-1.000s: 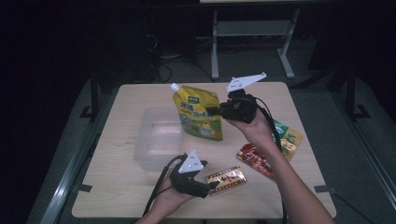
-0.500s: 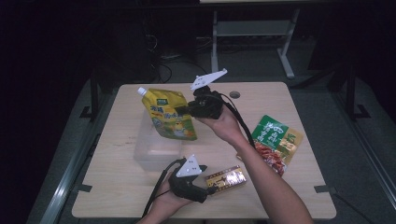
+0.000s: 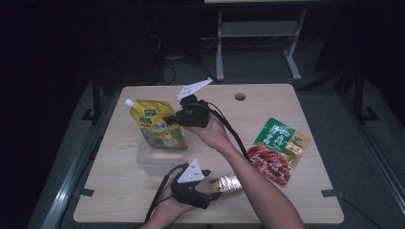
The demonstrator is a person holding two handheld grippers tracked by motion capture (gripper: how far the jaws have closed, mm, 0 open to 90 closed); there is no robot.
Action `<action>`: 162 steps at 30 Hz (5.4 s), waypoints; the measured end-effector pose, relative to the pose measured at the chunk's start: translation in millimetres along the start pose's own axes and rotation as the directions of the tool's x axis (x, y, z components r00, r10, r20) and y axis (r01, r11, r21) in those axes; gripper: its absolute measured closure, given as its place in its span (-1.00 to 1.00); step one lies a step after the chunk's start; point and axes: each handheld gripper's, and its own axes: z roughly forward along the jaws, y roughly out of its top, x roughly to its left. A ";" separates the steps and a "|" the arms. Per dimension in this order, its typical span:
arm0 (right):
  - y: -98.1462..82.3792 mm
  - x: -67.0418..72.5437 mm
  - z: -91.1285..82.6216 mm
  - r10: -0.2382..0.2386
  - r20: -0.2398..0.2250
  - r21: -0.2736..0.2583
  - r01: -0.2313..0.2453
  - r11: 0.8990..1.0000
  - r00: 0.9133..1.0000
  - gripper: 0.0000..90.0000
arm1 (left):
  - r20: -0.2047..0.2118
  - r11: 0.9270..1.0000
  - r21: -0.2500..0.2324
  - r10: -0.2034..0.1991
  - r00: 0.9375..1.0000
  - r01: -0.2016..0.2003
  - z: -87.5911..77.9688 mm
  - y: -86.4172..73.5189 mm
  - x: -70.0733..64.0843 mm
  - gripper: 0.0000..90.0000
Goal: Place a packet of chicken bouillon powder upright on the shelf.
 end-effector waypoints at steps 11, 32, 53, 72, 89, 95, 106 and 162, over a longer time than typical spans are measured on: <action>-8.1 -3.3 17.0 0.036 -0.018 -0.003 -0.036 0.999 0.999 0.99 | 0.007 1.000 -0.003 -0.001 1.000 0.001 -0.1 -0.8 -2.1 -0.50; -30.0 -1.9 29.0 0.055 0.008 -0.006 -0.055 0.998 0.998 0.99 | 0.008 1.000 0.000 -0.009 1.000 0.009 0.4 -1.6 -2.1 -0.50; -45.6 -2.0 24.5 0.031 -0.002 0.008 -0.031 0.999 1.000 0.99 | 0.007 1.000 0.007 -0.010 1.000 0.010 2.2 -2.0 -1.5 -0.50; -51.1 -7.3 11.8 0.063 0.005 0.035 -0.064 0.997 0.998 0.67 | 0.011 1.000 0.021 -0.005 1.000 0.004 5.0 -2.4 -3.1 -0.50; -57.4 -10.1 -28.5 0.079 0.100 0.070 -0.086 0.994 0.992 0.33 | 0.007 0.999 0.038 0.009 1.000 -0.009 8.2 0.5 -3.6 -0.53; -62.3 -12.3 -38.0 0.087 0.117 0.068 -0.096 0.993 0.989 0.32 | 0.008 0.999 0.037 0.015 1.000 -0.015 8.4 1.3 -4.1 -0.53; -79.0 -14.8 -69.7 0.133 0.154 0.064 -0.145 0.987 0.979 0.21 | 0.004 0.998 0.056 0.028 1.000 -0.028 11.6 2.0 -4.7 -0.56; -192.5 7.3 -171.4 0.302 0.327 0.059 -0.338 0.939 0.896 -0.22 | -0.028 0.932 0.345 0.132 0.991 -0.114 57.7 3.5 -2.3 -0.31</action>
